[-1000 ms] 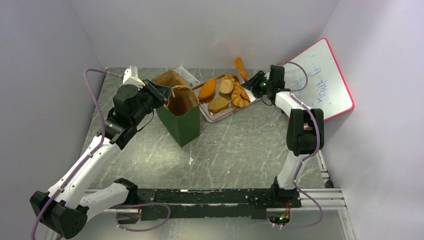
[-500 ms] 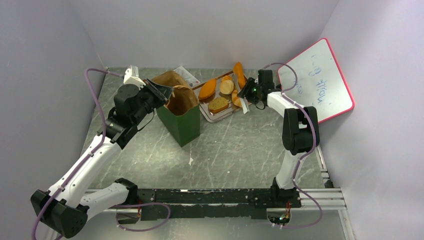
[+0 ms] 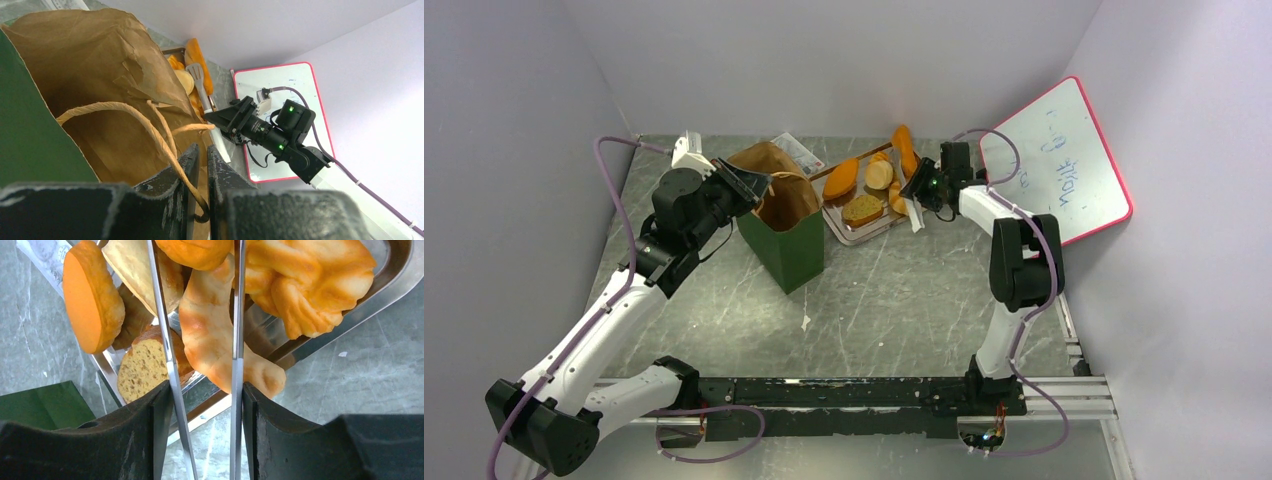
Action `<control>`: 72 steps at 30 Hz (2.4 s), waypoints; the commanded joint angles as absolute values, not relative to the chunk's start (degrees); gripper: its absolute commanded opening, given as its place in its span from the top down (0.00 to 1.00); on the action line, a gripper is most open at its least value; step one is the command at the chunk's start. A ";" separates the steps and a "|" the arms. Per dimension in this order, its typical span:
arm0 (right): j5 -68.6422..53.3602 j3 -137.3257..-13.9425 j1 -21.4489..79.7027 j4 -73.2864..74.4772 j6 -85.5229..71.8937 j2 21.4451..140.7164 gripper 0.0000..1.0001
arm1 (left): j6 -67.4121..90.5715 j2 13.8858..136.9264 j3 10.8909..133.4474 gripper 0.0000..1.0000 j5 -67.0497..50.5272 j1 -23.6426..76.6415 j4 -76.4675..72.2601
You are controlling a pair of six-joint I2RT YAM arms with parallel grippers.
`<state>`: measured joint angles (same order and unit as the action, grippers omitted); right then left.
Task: Take the fake bread out of the paper bag
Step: Place the clamp in the container, then pick up the clamp from the container.
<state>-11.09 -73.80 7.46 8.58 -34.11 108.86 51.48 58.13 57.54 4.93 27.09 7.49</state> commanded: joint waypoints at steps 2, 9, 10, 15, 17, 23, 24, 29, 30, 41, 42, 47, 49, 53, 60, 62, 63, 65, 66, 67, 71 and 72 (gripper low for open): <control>-9.29 -72.66 6.89 9.95 -34.54 105.30 0.49 | 51.90 57.86 57.58 0.93 3.43 26.80 5.76; -8.82 -70.08 6.79 9.40 -34.80 101.62 0.48 | 52.03 57.92 57.55 0.93 3.33 26.81 5.75; -8.84 -69.87 6.77 9.25 -34.80 101.26 0.48 | 52.03 57.96 57.63 0.93 3.28 26.81 5.70; -8.34 -69.39 6.67 9.53 -34.30 101.63 0.48 | 52.33 58.03 57.34 0.93 3.01 26.81 5.43; -7.05 -68.25 6.68 8.82 -34.26 101.30 0.48 | 52.47 57.97 57.10 0.93 3.07 26.76 5.40; -4.18 -64.98 5.78 6.20 -34.45 100.98 0.50 | 52.08 57.82 57.01 0.93 3.73 26.81 5.88; -4.12 -64.46 5.53 5.59 -34.56 100.99 0.50 | 51.97 57.87 57.04 0.93 3.78 26.81 5.87; -6.18 -63.43 5.01 3.74 -34.92 102.47 0.54 | 51.94 58.16 56.96 0.93 3.94 26.81 5.81; -6.76 -63.57 5.01 3.63 -34.83 103.02 0.56 | 52.01 58.25 56.89 0.93 3.95 26.81 5.74; -10.57 -63.46 5.02 1.50 -35.24 107.46 0.72 | 52.29 59.06 56.52 0.93 3.61 26.81 5.22; -10.69 -63.19 4.99 1.23 -35.32 107.49 0.74 | 52.37 59.22 56.51 0.93 3.68 26.81 5.23; -10.66 -62.56 5.01 1.24 -35.24 106.45 0.92 | 52.38 59.40 56.66 0.93 3.69 26.78 5.26; -10.73 -62.68 4.96 1.74 -35.16 105.54 0.97 | 52.25 59.39 56.77 0.93 3.76 26.81 5.27; -10.17 -63.61 4.97 3.60 -34.99 103.94 1.00 | 52.38 59.23 56.69 0.93 3.75 26.81 5.36; -8.78 -65.43 4.92 8.41 -34.25 101.56 1.00 | 52.30 58.80 56.91 0.93 3.83 26.81 5.52; -8.43 -65.85 4.98 9.94 -33.83 100.90 1.00 | 52.21 58.63 56.95 0.93 3.73 26.81 5.43; -8.40 -66.02 4.98 10.63 -33.64 100.64 1.00 | 52.14 58.66 56.95 0.93 3.77 26.81 5.43; -8.01 -66.32 4.92 11.63 -33.33 100.04 1.00 | 51.99 58.73 57.24 0.93 3.86 26.81 5.65; -7.89 -66.42 4.97 12.09 -33.26 99.64 1.00 | 51.93 58.77 57.41 0.93 3.84 26.81 5.75; -7.72 -66.44 4.97 12.46 -33.18 99.11 1.00 | 51.86 58.69 57.47 0.93 3.92 26.81 5.75; -7.64 -66.52 4.95 13.71 -32.86 97.15 1.00 | 51.64 58.45 57.57 0.93 4.13 26.81 5.82; -7.26 -66.48 4.97 14.01 -32.68 96.83 1.00 | 51.67 58.48 57.61 0.93 4.12 26.81 5.86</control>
